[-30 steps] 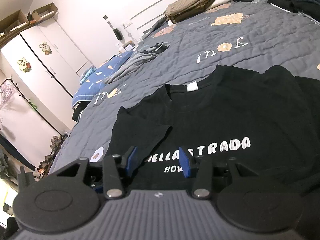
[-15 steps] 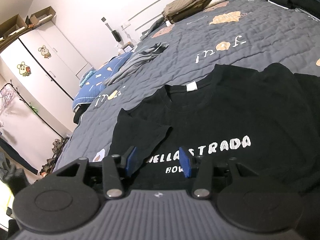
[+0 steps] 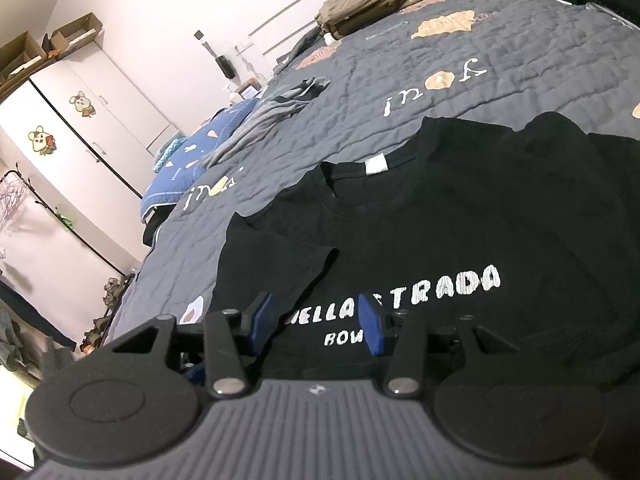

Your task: Fold clothes

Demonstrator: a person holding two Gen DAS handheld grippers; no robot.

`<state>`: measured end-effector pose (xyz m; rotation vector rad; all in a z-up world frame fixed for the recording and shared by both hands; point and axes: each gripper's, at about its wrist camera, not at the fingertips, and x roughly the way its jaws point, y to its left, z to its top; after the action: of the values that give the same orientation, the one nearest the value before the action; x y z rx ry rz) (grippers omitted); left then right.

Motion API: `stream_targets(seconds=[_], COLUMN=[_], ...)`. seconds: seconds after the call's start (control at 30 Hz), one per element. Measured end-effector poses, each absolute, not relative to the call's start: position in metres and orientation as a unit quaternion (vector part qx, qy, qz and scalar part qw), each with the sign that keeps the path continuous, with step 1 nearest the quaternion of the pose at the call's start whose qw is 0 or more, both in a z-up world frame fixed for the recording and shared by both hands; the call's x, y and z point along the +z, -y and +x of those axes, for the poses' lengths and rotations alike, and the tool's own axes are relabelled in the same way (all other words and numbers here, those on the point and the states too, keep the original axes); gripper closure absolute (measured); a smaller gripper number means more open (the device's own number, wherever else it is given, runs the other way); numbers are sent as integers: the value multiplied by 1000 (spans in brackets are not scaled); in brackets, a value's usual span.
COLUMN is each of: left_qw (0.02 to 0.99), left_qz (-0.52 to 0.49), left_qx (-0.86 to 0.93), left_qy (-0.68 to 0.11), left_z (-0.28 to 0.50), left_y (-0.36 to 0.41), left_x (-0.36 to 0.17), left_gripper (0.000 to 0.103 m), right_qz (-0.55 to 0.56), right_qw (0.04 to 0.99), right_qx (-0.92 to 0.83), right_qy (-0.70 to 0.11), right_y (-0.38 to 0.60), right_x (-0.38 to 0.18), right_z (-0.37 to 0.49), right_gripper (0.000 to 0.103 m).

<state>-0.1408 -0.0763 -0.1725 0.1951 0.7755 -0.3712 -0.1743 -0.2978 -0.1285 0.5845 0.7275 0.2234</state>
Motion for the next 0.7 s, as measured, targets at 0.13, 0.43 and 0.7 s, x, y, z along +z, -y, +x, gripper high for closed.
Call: stream_targets(seconds=[0.13, 0.43, 0.7], left_qw=[915, 900, 909], left_qz=[41, 82, 43], left_qx=[-180, -136, -161], left_qy=[-360, -405, -383], left_z=[-136, -118, -127], left_y=[62, 73, 73], left_x=[-156, -180, -162], left_gripper=[74, 74, 61], right_qz=[287, 274, 266], right_qw=[887, 891, 899], right_qx=[105, 102, 82], right_qy=[-346, -349, -338], right_y=[301, 298, 308], right_x=[-127, -128, -126], right_z=[-173, -172, -180], right_gripper=[57, 56, 56])
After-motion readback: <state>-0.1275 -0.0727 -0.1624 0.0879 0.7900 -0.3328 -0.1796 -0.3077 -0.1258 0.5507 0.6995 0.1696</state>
